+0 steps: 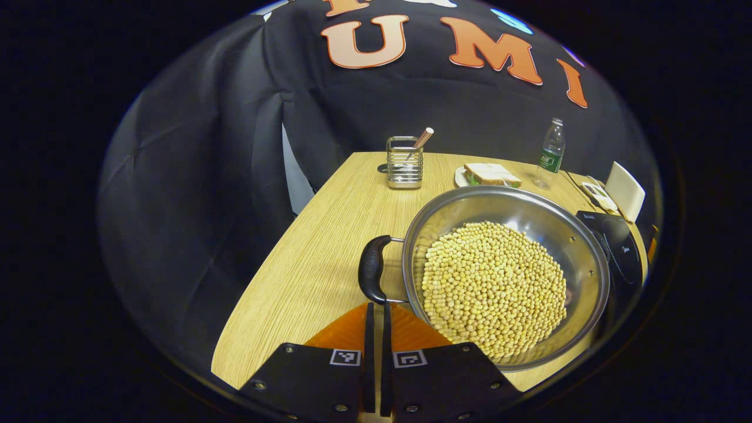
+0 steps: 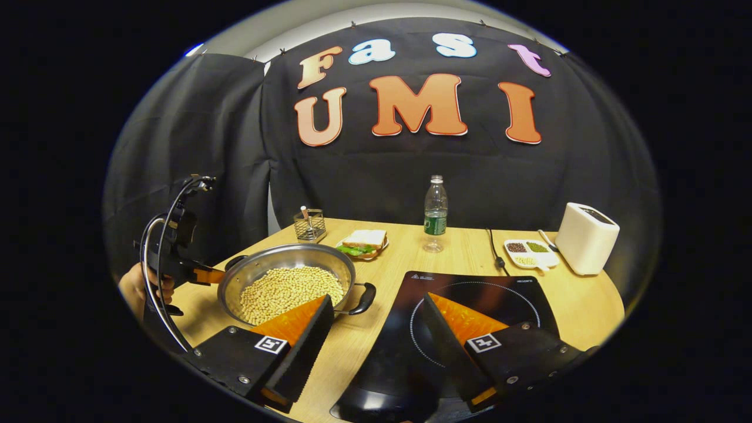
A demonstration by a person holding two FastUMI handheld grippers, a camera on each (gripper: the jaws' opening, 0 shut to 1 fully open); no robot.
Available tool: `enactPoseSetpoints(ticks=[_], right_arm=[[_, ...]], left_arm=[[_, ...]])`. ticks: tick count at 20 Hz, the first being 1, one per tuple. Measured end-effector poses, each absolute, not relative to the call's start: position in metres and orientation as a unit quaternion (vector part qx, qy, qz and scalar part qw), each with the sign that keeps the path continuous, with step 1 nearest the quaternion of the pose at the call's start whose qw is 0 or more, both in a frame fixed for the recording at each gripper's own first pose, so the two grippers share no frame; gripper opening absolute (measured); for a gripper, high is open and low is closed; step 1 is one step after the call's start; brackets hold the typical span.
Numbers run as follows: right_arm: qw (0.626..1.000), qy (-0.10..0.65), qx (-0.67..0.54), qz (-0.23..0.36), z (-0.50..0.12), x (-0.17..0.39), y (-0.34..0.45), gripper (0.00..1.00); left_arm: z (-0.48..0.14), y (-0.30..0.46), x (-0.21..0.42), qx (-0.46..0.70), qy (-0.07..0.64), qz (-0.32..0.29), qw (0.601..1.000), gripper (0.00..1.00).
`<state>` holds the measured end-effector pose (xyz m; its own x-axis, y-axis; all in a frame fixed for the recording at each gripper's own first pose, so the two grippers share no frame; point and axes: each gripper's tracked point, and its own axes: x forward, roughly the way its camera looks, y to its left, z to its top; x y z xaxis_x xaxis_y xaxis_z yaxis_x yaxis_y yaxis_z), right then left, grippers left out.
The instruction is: First push the handle of the pot to place it horizontally, then grasp the pot with both hands and set it on the induction cooktop.
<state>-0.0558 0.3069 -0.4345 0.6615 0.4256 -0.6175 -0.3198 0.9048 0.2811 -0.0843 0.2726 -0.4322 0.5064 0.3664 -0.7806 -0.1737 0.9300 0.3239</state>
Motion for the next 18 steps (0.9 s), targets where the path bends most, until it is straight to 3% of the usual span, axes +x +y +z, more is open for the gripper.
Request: enactPoseSetpoints(ticks=[12, 13, 14, 16, 17, 18], right_arm=[[0.878, 0.419, 0.104, 0.208, -0.459, -0.055, 0.345, 0.96], [0.874, 0.426, 0.108, 0.207, -0.461, -0.055, 0.348, 0.95], [0.871, 0.433, 0.113, 0.205, -0.462, -0.053, 0.349, 0.95], [0.863, 0.45, 0.122, 0.197, -0.466, -0.048, 0.353, 0.95], [0.857, 0.458, 0.129, 0.196, -0.469, -0.048, 0.357, 0.95], [0.852, 0.467, 0.134, 0.196, -0.47, -0.047, 0.361, 0.95]], left_arm=[[-0.405, 0.282, -0.077, 0.102, 0.437, 0.144, 0.882, 0.08], [-0.397, 0.278, -0.072, 0.104, 0.43, 0.136, 0.886, 0.15], [-0.392, 0.277, -0.071, 0.104, 0.424, 0.13, 0.89, 0.3], [-0.375, 0.27, -0.062, 0.093, 0.414, 0.119, 0.898, 0.75], [-0.365, 0.269, -0.056, 0.088, 0.408, 0.115, 0.902, 0.82], [-0.355, 0.266, -0.049, 0.079, 0.405, 0.108, 0.905, 0.82]])
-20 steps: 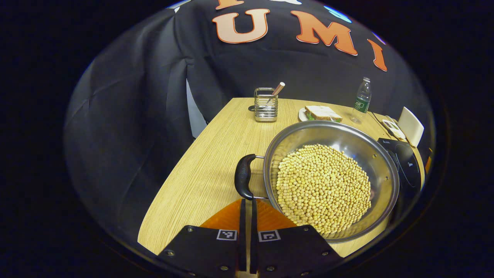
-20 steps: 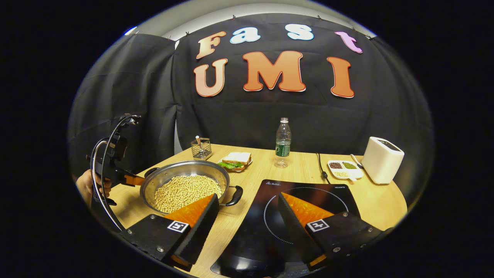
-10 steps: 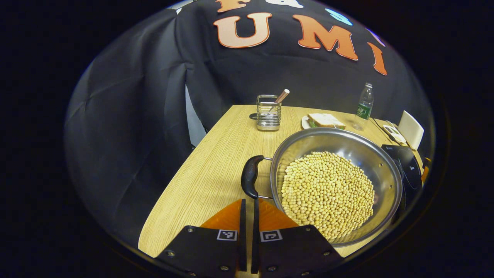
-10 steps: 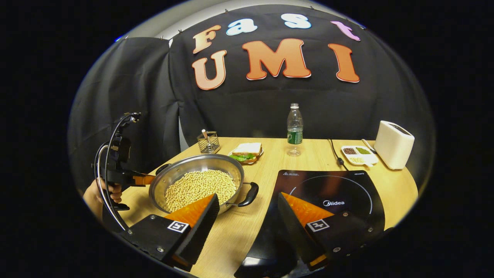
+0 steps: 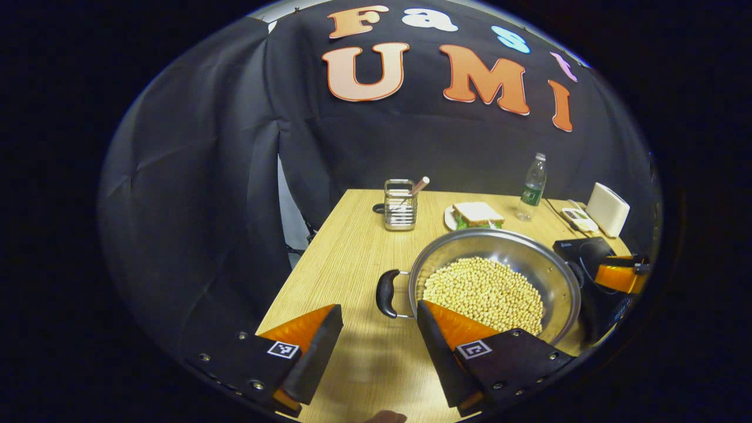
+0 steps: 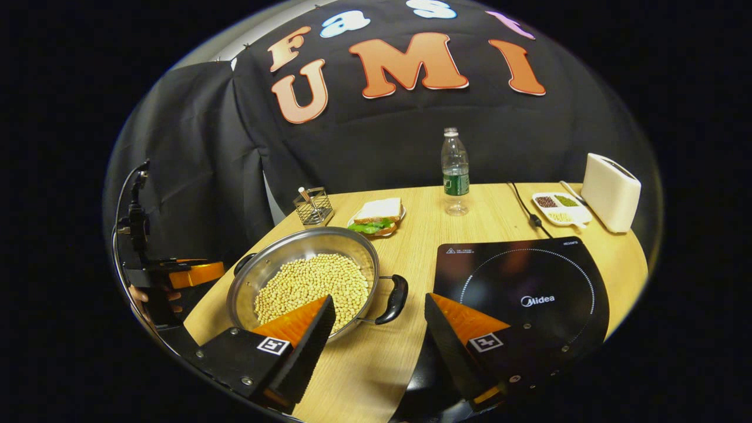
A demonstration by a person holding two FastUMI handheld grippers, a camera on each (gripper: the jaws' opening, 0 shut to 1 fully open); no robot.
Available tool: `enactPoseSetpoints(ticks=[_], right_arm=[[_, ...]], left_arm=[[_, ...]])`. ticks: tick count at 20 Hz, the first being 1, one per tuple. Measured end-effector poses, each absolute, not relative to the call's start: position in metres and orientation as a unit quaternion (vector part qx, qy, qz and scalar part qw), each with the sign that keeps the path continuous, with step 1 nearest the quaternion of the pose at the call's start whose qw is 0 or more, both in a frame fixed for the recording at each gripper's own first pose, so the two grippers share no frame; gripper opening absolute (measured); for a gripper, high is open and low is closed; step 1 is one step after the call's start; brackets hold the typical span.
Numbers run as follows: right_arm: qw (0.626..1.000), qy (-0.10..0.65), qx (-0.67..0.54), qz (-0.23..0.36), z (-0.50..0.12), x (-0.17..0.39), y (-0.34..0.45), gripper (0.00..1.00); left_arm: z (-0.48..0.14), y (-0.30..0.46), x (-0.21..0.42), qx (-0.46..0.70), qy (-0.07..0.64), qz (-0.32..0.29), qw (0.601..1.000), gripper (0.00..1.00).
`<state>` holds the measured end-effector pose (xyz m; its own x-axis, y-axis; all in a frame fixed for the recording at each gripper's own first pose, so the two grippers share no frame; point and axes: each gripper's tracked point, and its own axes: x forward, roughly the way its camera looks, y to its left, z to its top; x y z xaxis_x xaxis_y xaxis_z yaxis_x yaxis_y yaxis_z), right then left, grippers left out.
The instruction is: First push the handle of the pot to place it horizontally, then grasp the pot with both hands and set it on the induction cooktop.
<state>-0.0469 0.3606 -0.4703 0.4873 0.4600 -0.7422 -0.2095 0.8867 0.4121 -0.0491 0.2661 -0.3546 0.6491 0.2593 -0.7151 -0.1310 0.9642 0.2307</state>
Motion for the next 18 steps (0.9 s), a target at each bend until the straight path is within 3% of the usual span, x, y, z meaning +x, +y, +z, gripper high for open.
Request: enactPoseSetpoints(ticks=[7, 18], right_arm=[[0.836, 0.501, 0.137, 0.179, -0.483, -0.032, 0.37, 0.94], [0.81, 0.553, 0.104, 0.165, -0.527, -0.035, 0.383, 0.94]], left_arm=[[-0.311, 0.238, -0.002, 0.088, 0.384, 0.053, 0.917, 0.81], [-0.411, 0.267, 0.0, 0.101, 0.464, 0.064, 0.878, 0.82]])
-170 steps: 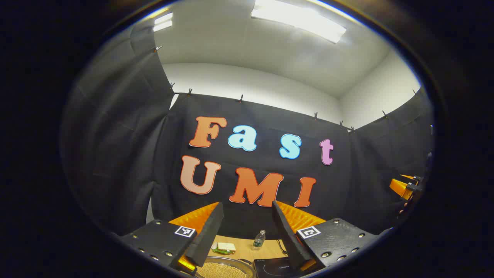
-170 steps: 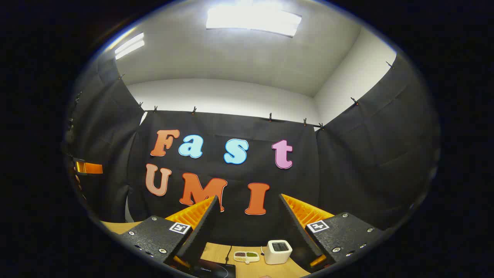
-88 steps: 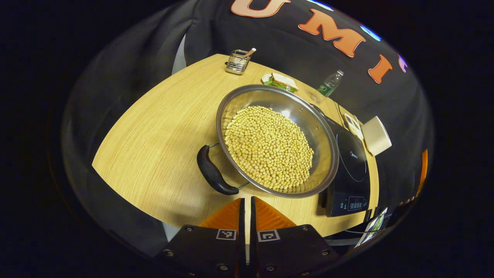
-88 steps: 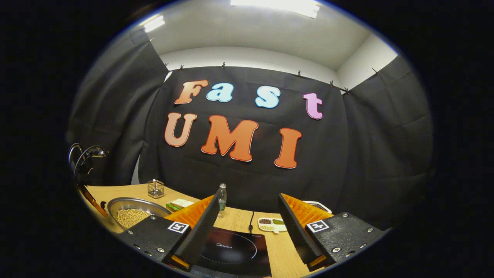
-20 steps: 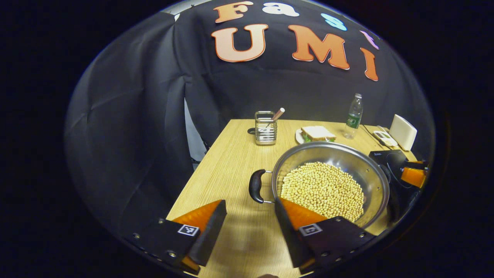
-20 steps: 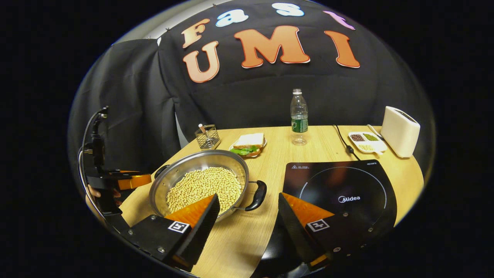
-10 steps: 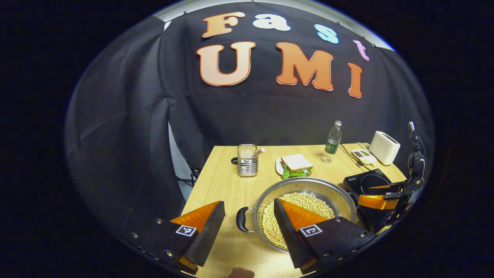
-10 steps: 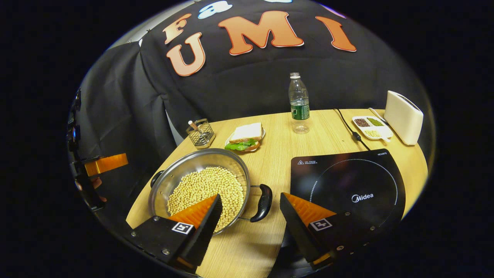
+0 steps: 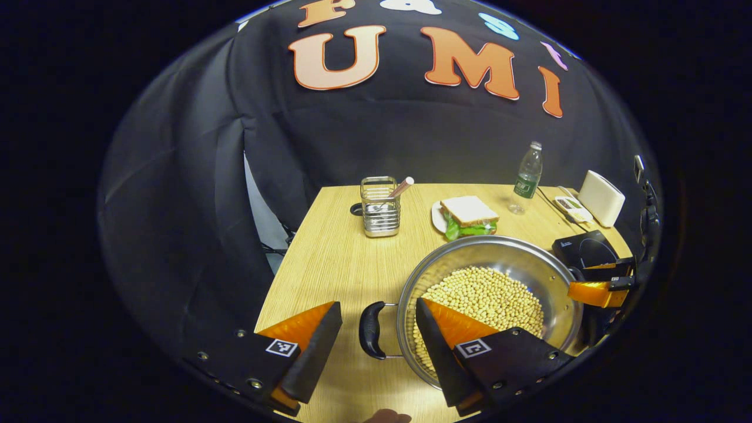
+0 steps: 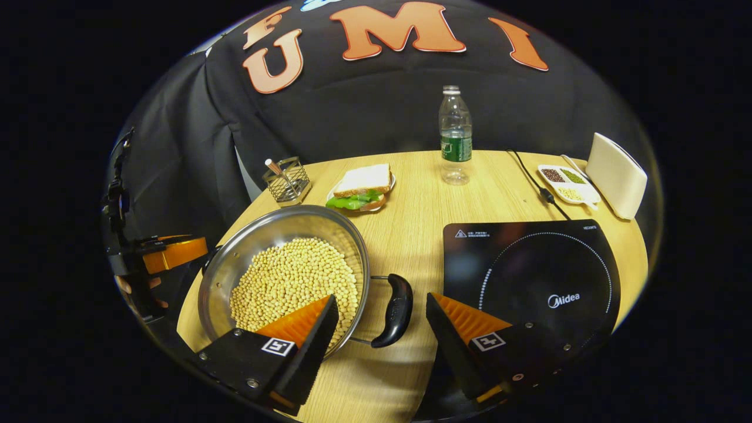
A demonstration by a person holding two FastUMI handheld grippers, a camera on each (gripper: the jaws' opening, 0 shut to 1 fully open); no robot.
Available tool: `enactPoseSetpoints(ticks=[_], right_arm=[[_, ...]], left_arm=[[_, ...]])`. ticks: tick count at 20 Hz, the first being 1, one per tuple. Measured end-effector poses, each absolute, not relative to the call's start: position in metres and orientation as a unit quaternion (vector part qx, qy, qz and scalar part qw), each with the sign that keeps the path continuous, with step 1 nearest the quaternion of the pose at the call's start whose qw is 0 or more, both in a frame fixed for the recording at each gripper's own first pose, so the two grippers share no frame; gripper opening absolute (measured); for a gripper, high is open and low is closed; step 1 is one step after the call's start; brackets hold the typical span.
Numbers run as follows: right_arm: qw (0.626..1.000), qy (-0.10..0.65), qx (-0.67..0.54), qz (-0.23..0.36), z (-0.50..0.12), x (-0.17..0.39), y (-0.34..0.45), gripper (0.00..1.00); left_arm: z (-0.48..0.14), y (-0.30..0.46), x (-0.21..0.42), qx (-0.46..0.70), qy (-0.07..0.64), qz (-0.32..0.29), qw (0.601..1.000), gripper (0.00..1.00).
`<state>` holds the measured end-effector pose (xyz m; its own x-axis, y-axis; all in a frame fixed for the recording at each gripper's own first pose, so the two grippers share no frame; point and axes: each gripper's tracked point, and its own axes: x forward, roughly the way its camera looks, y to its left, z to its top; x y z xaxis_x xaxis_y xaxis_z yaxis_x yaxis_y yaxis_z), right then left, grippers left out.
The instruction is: First push the handle of the pot to place it horizontally, then grasp the pot with both hands and set it on the induction cooktop.
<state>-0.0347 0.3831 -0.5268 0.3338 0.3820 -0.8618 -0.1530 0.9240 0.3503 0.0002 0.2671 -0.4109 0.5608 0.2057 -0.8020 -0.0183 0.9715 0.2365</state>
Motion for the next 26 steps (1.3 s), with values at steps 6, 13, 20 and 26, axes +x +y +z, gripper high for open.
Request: enactPoseSetpoints(ticks=[6, 13, 20, 26], right_arm=[[0.799, 0.57, 0.096, 0.165, -0.547, -0.04, 0.392, 0.88], [0.796, 0.578, 0.097, 0.153, -0.559, -0.041, 0.4, 0.76], [0.789, 0.586, 0.108, 0.152, -0.562, -0.043, 0.403, 0.71], [0.781, 0.587, 0.135, 0.165, -0.564, -0.043, 0.409, 0.68]], left_arm=[[-0.445, 0.275, -0.005, 0.092, 0.48, 0.067, 0.87, 0.84], [-0.473, 0.279, -0.013, 0.084, 0.496, 0.059, 0.862, 0.83], [-0.489, 0.273, -0.01, 0.084, 0.497, 0.06, 0.862, 0.75], [-0.482, 0.275, -0.007, 0.079, 0.472, 0.085, 0.874, 0.67]])
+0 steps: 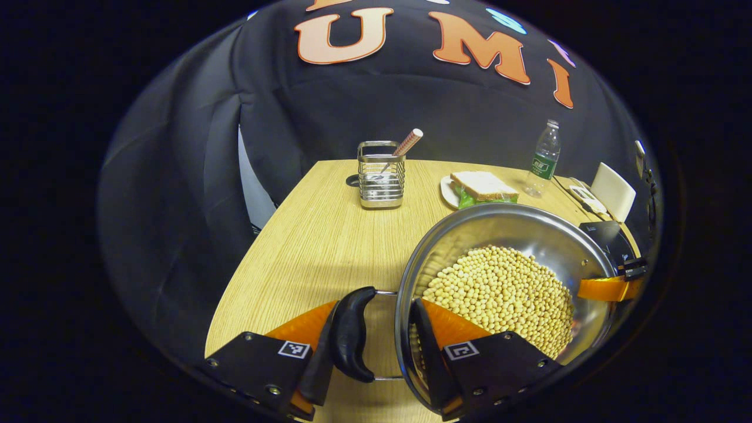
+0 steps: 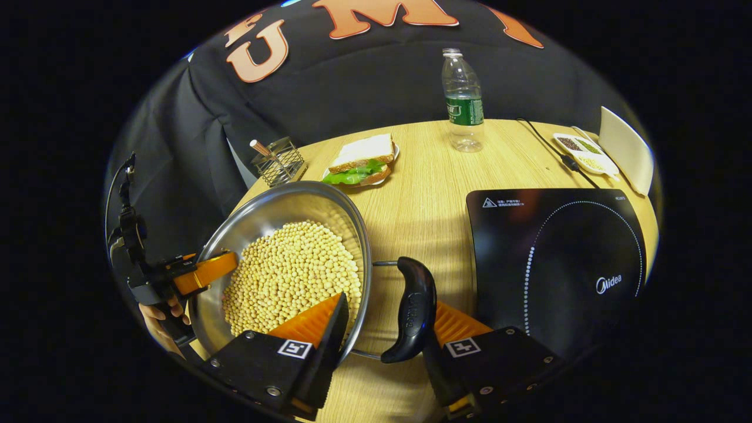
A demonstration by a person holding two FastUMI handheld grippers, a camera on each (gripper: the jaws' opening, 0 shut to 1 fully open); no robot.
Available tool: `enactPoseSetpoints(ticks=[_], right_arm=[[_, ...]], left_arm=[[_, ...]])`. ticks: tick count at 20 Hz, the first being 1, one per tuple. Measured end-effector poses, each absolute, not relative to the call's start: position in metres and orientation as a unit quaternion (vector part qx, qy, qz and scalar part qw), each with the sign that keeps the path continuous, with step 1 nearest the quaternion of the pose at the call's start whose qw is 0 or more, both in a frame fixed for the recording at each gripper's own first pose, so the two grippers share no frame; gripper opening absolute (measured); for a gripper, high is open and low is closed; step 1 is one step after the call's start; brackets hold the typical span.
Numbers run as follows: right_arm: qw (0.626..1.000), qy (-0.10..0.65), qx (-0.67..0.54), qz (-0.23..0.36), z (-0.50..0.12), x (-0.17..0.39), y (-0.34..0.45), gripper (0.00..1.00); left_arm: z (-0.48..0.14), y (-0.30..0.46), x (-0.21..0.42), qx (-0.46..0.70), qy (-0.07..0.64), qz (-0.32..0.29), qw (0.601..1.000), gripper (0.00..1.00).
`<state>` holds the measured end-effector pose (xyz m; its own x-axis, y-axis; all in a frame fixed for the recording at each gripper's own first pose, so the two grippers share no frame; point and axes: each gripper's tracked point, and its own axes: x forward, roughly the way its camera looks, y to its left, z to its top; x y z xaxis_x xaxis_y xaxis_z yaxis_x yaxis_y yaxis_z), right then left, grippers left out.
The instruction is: First push the handle of the pot to place it horizontally, then grasp the pot with both hands and set it on the induction cooktop.
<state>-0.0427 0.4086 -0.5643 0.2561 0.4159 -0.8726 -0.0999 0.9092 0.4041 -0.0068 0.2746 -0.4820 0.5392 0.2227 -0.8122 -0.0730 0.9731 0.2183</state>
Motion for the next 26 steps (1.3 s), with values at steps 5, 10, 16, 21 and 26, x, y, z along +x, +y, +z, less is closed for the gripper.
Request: enactPoseSetpoints(ticks=[5, 10, 16, 21, 26], right_arm=[[0.783, 0.589, 0.127, 0.153, -0.56, -0.049, 0.406, 0.59], [0.782, 0.588, 0.131, 0.16, -0.554, -0.061, 0.401, 0.57], [0.797, 0.565, 0.142, 0.16, -0.529, -0.052, 0.381, 0.55], [0.806, 0.547, 0.163, 0.155, -0.513, -0.041, 0.356, 0.55], [0.813, 0.535, 0.177, 0.145, -0.505, -0.033, 0.327, 0.55]], left_arm=[[-0.473, 0.273, -0.009, 0.086, 0.453, 0.106, 0.881, 0.64], [-0.468, 0.271, -0.008, 0.092, 0.445, 0.113, 0.884, 0.62], [-0.463, 0.271, -0.008, 0.111, 0.421, 0.101, 0.895, 0.62], [-0.461, 0.267, -0.005, 0.14, 0.392, 0.077, 0.906, 0.61], [-0.456, 0.266, -0.003, 0.147, 0.379, 0.059, 0.912, 0.6]])
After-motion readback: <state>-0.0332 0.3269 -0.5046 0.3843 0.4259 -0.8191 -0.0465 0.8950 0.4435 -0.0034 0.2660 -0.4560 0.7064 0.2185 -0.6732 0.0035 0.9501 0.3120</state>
